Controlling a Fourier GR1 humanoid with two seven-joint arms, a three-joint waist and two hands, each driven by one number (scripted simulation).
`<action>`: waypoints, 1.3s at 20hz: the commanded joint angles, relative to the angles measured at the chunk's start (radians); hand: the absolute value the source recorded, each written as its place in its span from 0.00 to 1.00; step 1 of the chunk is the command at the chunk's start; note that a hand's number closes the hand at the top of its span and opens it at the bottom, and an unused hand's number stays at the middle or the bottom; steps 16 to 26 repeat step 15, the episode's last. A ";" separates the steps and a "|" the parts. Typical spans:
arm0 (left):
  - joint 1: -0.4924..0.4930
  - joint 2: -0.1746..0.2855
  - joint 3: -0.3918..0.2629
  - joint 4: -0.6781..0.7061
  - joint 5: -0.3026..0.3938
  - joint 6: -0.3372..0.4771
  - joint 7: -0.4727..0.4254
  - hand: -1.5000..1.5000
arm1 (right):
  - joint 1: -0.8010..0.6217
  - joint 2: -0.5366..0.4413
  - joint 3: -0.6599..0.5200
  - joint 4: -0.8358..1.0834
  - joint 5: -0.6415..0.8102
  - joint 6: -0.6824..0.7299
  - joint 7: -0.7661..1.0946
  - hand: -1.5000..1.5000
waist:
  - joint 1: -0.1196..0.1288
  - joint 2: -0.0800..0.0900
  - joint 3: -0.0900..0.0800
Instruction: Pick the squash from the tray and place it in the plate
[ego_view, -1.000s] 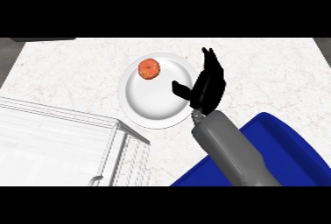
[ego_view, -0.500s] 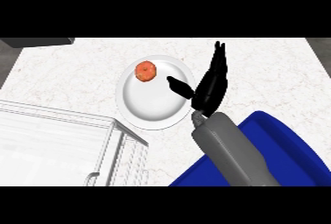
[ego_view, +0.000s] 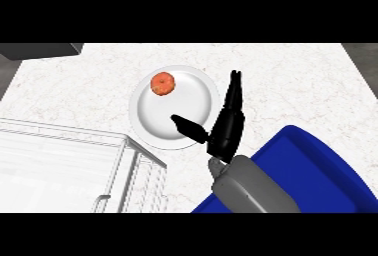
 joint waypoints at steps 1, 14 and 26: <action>0.024 -0.088 -0.222 0.114 0.032 -0.044 0.049 0.50 | 0.069 0.002 0.084 -0.045 -0.042 -0.033 -0.016 0.00 | -0.033 0.025 -0.052; 0.074 -0.106 -0.199 0.078 0.020 -0.022 0.053 0.50 | 0.297 0.002 0.268 -0.075 -0.035 -0.053 -0.095 0.00 | -0.069 0.015 -0.055; 0.071 -0.102 -0.182 0.096 0.033 -0.021 0.066 0.50 | 0.298 0.002 0.277 -0.083 -0.024 -0.059 -0.108 0.00 | -0.074 0.015 -0.055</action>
